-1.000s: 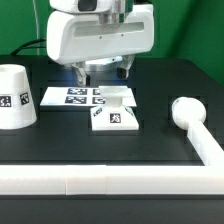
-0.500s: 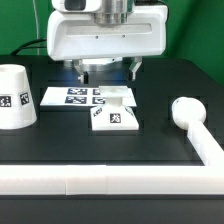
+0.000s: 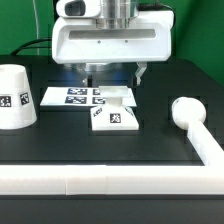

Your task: Assemble lamp

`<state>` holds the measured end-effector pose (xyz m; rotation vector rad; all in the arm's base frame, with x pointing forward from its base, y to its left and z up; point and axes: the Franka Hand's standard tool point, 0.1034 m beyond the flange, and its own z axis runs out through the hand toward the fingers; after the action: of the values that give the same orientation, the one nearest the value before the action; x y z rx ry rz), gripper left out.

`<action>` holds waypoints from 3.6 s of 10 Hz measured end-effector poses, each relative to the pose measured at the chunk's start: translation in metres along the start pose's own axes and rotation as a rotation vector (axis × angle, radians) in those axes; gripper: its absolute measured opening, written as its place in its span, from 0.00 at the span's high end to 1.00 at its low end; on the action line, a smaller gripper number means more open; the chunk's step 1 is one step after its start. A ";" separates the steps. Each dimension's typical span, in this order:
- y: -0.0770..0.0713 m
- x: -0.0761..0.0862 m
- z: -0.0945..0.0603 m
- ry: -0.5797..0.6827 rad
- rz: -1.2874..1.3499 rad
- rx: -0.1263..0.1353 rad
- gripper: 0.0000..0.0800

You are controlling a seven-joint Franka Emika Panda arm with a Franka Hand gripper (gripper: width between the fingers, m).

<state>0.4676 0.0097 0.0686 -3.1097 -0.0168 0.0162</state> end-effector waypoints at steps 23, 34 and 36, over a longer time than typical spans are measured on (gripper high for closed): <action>-0.065 0.103 0.024 0.127 0.013 0.021 0.33; -0.078 0.157 0.023 0.196 0.028 0.029 0.27; -0.078 0.156 0.024 0.196 0.027 0.029 0.16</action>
Offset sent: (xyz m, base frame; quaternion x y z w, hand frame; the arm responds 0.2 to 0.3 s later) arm -0.0148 -0.0061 -0.0206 -0.0098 0.0197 -0.0067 0.9997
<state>0.6230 0.0901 0.0460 -3.0666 0.0303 -0.2840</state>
